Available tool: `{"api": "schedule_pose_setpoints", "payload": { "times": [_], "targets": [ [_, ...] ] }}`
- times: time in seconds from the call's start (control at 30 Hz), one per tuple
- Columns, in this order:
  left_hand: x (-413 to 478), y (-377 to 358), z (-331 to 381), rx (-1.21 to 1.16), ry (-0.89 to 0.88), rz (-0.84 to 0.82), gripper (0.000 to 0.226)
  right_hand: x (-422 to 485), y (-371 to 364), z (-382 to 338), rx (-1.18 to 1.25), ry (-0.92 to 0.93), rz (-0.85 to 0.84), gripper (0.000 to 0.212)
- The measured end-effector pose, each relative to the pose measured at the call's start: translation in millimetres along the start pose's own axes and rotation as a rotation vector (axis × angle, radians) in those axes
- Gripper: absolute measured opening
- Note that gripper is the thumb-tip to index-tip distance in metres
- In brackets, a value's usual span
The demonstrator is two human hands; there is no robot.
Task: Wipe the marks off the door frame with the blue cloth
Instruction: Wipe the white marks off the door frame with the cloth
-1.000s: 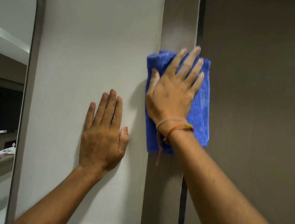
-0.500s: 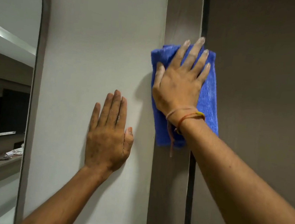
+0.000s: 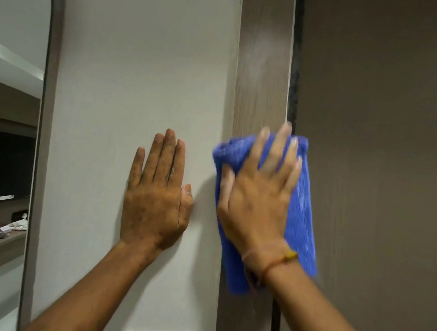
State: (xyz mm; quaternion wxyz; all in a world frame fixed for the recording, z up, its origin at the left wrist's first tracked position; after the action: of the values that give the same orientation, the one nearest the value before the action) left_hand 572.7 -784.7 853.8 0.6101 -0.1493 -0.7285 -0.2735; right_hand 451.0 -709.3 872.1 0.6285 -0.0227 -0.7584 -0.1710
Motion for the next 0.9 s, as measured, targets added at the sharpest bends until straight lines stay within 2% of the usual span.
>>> {"api": "schedule_pose_setpoints", "payload": {
  "times": [0.17,0.27,0.43,0.57,0.73,0.9],
  "targets": [
    [24,3,5,0.0,0.022,0.007,0.067,59,10,-10,0.039,-0.052,0.044,0.072],
    [37,4,9,-0.012,0.052,0.031,0.066,24,2,-5,0.057,-0.073,0.055,0.075],
    [35,3,9,0.0,0.038,0.053,0.065,-40,-11,9,0.015,0.007,0.0,0.077],
    [35,3,11,-0.023,0.039,0.052,0.065,9,0,1,0.008,0.049,0.031,0.074],
    [36,5,10,-0.018,0.039,0.067,0.065,81,15,-12,0.044,-0.004,0.074,0.075],
    [36,4,9,-0.017,0.032,0.072,0.065,-10,-6,-1,0.049,-0.07,0.038,0.074]
  ]
}}
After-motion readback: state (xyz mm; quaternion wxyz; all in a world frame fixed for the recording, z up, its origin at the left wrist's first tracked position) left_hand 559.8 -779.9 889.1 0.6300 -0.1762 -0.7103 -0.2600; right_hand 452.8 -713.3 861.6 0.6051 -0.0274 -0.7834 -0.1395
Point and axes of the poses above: each hand's wrist, its own x-axis towards the middle knuckle, its own y-axis out of the back of the hand, z = x × y, the point moved 7 cm from there along x, towards the middle knuckle, and after that the axes turned 3 degrees about -x, right-handed, at the moved point
